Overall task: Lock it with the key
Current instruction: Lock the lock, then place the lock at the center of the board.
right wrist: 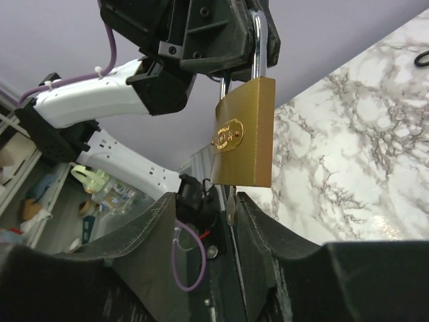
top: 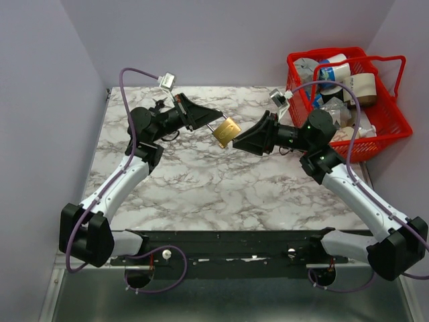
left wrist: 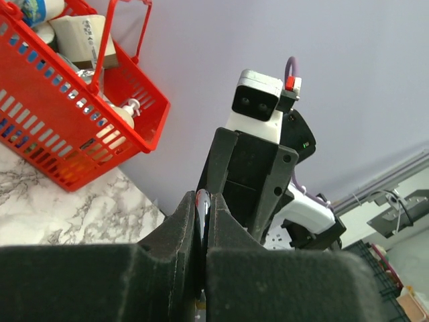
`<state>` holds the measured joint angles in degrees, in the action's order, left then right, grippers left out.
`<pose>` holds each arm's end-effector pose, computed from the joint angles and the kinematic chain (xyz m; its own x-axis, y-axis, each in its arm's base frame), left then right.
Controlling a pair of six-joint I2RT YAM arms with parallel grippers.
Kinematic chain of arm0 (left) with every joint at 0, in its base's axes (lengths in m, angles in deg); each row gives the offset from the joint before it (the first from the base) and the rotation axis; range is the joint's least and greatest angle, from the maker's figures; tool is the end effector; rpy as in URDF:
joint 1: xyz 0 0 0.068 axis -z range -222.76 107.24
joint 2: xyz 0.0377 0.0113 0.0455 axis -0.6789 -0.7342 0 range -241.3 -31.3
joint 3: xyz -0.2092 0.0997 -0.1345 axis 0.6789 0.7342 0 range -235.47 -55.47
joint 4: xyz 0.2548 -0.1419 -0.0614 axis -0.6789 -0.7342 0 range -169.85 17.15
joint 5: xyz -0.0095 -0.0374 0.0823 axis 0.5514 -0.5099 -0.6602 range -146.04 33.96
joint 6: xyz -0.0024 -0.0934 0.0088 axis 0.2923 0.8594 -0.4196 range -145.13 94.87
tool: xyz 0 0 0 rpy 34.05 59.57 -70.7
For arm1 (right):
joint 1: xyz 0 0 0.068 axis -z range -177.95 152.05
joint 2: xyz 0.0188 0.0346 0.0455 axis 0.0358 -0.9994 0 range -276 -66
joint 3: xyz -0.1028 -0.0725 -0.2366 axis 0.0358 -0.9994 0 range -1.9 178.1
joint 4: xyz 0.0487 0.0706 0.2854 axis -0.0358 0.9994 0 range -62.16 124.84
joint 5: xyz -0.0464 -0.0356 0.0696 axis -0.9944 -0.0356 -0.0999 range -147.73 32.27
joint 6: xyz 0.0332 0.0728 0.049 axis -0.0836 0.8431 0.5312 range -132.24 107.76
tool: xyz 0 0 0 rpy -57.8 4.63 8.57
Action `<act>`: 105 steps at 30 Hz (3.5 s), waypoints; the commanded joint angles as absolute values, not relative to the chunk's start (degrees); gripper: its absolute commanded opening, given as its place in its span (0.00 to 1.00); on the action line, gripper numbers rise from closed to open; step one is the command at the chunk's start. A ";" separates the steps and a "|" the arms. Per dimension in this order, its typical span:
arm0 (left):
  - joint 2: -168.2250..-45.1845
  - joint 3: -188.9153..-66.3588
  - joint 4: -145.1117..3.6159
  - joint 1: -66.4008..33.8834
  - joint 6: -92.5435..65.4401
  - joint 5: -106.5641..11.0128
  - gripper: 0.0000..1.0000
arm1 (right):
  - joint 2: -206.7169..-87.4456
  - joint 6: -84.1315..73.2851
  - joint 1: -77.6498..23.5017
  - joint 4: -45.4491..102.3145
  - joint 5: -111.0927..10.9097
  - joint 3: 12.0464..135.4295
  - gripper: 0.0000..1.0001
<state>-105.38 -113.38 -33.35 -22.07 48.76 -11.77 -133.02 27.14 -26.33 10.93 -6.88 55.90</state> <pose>0.3176 -0.1831 0.3945 -0.7163 -0.4650 -0.5204 0.5926 -0.0114 -0.8055 0.2634 0.2169 0.3826 -0.5285 0.1697 -0.8318 -0.8293 0.1065 0.5486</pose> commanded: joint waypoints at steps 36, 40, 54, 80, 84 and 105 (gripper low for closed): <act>-104.78 -115.94 -25.55 -31.68 51.78 -6.40 0.00 | -129.81 22.75 -26.16 13.50 -1.57 45.04 0.01; -102.41 -115.15 -44.58 -32.12 30.04 3.27 0.00 | -127.88 20.46 -26.25 15.09 -2.18 43.99 0.01; -115.39 -117.79 -134.28 -31.95 -59.65 -5.85 0.00 | -126.91 16.42 -26.16 18.08 -3.24 41.61 0.01; -150.39 -135.36 -128.58 -40.73 -61.26 1.09 0.11 | -140.97 21.77 -26.34 13.07 -7.72 42.14 0.01; -152.06 -136.50 -128.66 -41.09 -62.39 -1.28 0.19 | -141.50 22.04 -26.51 12.72 -8.25 41.79 0.01; -134.85 -131.59 -106.10 -44.42 -47.21 -7.26 0.99 | -143.61 21.33 -29.94 22.66 -19.76 46.00 0.01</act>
<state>-142.01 -134.75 -119.37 -42.00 -54.10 -5.14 -142.31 19.09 -28.80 21.62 -15.19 43.93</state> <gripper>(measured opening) 0.985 0.013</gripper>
